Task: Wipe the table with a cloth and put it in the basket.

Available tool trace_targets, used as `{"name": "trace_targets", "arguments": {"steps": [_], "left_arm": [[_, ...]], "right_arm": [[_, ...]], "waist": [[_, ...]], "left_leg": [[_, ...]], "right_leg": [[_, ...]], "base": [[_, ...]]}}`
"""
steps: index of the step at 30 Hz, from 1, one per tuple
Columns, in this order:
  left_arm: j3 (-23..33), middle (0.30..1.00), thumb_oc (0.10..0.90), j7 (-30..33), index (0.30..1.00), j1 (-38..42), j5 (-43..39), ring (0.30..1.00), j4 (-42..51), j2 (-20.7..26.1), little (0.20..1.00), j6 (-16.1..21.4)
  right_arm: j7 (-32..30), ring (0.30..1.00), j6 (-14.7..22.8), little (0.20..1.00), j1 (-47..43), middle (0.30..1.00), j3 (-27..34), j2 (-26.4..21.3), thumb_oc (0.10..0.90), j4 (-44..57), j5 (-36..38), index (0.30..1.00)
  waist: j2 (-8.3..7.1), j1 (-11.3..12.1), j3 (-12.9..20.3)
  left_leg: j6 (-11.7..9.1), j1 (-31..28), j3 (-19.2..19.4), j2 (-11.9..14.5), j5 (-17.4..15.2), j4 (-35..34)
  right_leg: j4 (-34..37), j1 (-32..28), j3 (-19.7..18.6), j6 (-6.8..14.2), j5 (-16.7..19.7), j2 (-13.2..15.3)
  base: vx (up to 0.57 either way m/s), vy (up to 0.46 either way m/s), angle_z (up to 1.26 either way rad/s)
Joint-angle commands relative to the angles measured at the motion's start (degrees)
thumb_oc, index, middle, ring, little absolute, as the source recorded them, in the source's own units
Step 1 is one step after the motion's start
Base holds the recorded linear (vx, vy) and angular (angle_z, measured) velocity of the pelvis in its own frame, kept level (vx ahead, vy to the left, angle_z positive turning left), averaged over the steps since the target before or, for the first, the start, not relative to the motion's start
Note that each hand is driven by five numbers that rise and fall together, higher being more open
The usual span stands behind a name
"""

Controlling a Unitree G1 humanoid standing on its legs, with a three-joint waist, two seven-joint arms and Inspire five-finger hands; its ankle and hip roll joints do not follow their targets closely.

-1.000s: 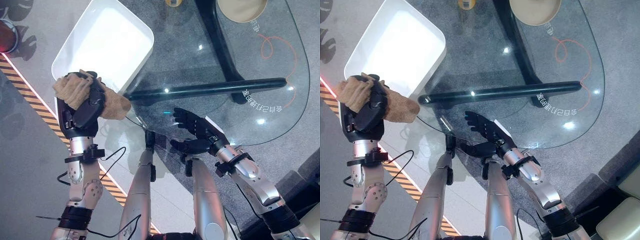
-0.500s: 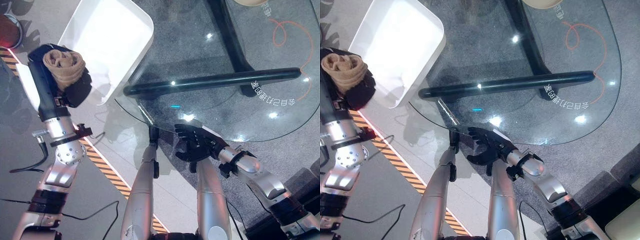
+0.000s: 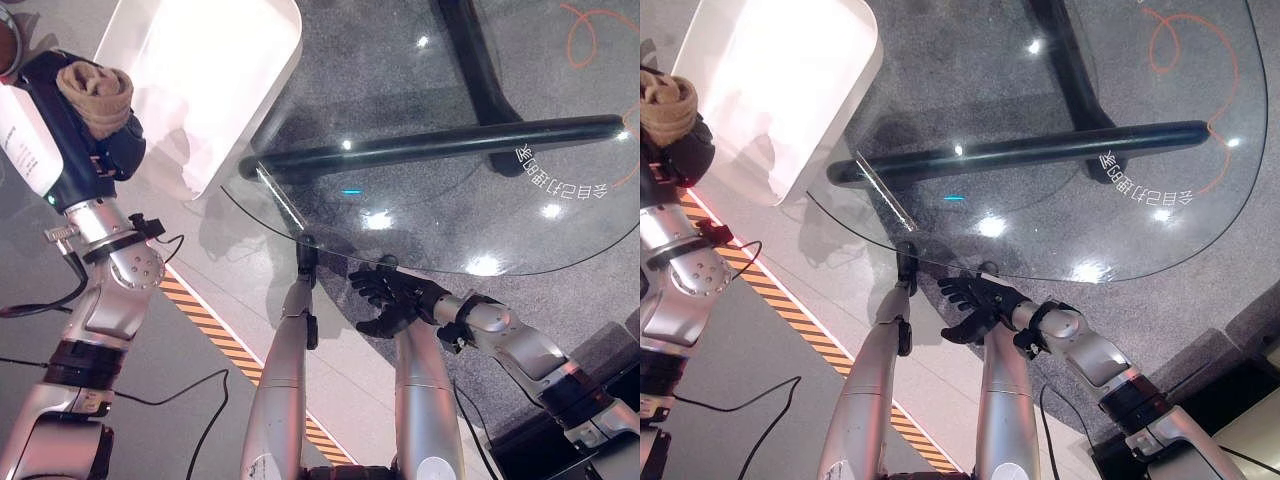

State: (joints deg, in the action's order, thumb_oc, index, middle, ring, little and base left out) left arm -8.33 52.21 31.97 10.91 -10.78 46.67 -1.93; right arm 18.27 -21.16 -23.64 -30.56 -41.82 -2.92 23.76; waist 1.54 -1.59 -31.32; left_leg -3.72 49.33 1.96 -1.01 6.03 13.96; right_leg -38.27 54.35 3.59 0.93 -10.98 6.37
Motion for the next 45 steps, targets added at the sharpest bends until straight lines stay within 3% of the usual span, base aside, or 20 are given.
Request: {"name": "trace_targets", "arguments": {"steps": [1,10,15,21,26,37,38,39,40,41,45], "left_arm": [[2.9,0.3,0.1,6.6,0.3,5.4,2.7,0.3,-0.3,6.1,0.2,0.9],[-4.2,0.3,0.1,6.7,0.3,15.4,4.8,0.3,-7.1,7.6,0.2,1.7],[-10.6,0.3,0.1,4.8,0.3,22.7,6.4,0.3,-11.6,7.6,0.2,0.0],[-15.3,0.3,0.1,4.8,0.3,28.2,3.2,0.3,-19.6,6.9,0.2,0.0],[-16.7,0.3,0.1,5.1,0.3,30.3,-2.3,0.3,-26.6,6.1,0.2,0.5],[-16.4,0.305,0.105,4.0,0.305,33.1,-9.4,0.305,-33.1,5.7,0.205,1.1],[-16.1,0.316,0.119,0.1,0.316,34.2,-12.8,0.316,-34.9,5.2,0.219,3.4],[-15.9,0.462,0.289,-1.1,0.462,34.6,-12.9,0.462,-35.4,5.0,0.389,4.1],[-15.9,0.556,0.399,-1.8,0.556,34.7,-12.8,0.556,-35.7,4.7,0.499,4.3],[-15.9,0.9,0.8,-3.0,0.9,35.0,-13.1,0.9,-35.8,4.5,0.9,5.0],[-16.2,0.9,0.8,-4.2,0.9,35.8,-13.9,0.9,-36.1,3.9,0.9,7.9]], "right_arm": [[4.4,0.9,0.7,0.9,0.2,0.9,-3.3,-0.7,0.8,1.2,1.8,0.9],[4.8,0.9,1.7,0.9,-2.3,0.9,-4.4,-0.5,0.8,-1.5,4.6,0.9],[4.7,0.9,0.8,0.9,-5.0,0.9,-5.4,-0.3,0.8,-2.6,6.9,0.9],[5.2,0.9,1.7,0.9,-7.0,0.9,-5.8,-0.7,0.8,-4.9,7.6,0.9],[4.7,0.9,3.6,0.9,-8.2,0.9,-6.3,-1.7,0.8,-5.7,8.9,0.9],[3.5,0.9,5.2,0.9,-9.2,0.9,-7.0,-1.6,0.8,-5.5,10.2,0.9],[3.1,0.9,5.9,0.9,-9.3,0.9,-7.1,-1.5,0.8,-5.4,10.6,0.9],[3.0,0.9,6.0,0.9,-9.4,0.9,-7.1,-1.2,0.8,-5.4,10.7,0.9],[2.9,0.9,6.1,0.9,-9.5,0.9,-7.1,-1.0,0.8,-5.4,10.7,0.9],[2.5,0.9,6.0,0.9,-9.5,0.9,-7.1,-0.7,0.8,-5.3,10.7,0.9],[2.0,0.9,6.3,0.9,-9.7,0.9,-7.1,-0.1,0.8,-5.3,10.4,0.9]], "waist": [[0.81,-2.1,1.5],[-0.24,-3.7,1.5],[-0.57,-4.6,1.5],[-0.97,-5.8,1.5],[-1.46,-6.6,1.5],[-2.27,-7.4,1.5],[-2.44,-7.4,1.5],[-2.56,-7.5,1.5],[-2.65,-7.5,1.5],[-2.73,-7.5,1.5],[-2.76,-7.6,1.5]], "left_leg": [[4.4,1.9,3.7,-4.4,-8.0,11.4],[4.4,3.4,5.3,-4.3,-8.4,11.9],[4.3,4.9,5.6,-4.4,-8.6,12.7],[4.2,7.2,6.3,-4.3,-8.4,13.1],[4.0,9.1,6.5,-4.2,-7.9,13.1],[3.7,11.5,6.1,-4.1,-7.5,13.0],[3.6,11.7,5.7,-4.2,-7.5,12.8],[3.6,11.7,5.6,-4.2,-7.5,12.8],[3.6,11.6,5.6,-4.2,-7.5,12.7],[3.6,11.6,5.5,-4.2,-7.4,12.6],[3.6,11.2,5.4,-4.3,-7.6,12.4]], "right_leg": [[19.6,-2.3,-3.0,1.5,13.3,-3.8],[20.7,-0.3,-4.3,2.6,15.3,-3.8],[20.7,1.4,-4.8,3.0,16.2,-4.0],[20.5,3.8,-5.4,3.1,17.0,-4.3],[20.5,5.9,-5.8,3.2,18.0,-4.6],[20.4,8.1,-6.0,3.3,18.4,-5.1],[20.3,8.3,-5.9,3.4,18.3,-5.1],[20.3,8.2,-5.8,3.4,18.3,-5.1],[20.4,8.1,-5.8,3.4,18.3,-5.1],[20.5,8.0,-5.8,3.4,18.3,-5.2],[20.6,7.7,-5.8,3.5,18.4,-5.3]], "base": [[0.0,0.061,-0.05],[0.01,0.045,-0.06],[0.01,0.03,-0.04],[0.01,0.04,-0.09],[0.0,0.022,-0.09],[0.0,0.001,0.0],[-0.01,-0.042,-0.01],[-0.02,-0.053,-0.01],[-0.01,-0.037,0.01],[0.0,0.0,0.0],[0.0,0.0,0.0]]}}
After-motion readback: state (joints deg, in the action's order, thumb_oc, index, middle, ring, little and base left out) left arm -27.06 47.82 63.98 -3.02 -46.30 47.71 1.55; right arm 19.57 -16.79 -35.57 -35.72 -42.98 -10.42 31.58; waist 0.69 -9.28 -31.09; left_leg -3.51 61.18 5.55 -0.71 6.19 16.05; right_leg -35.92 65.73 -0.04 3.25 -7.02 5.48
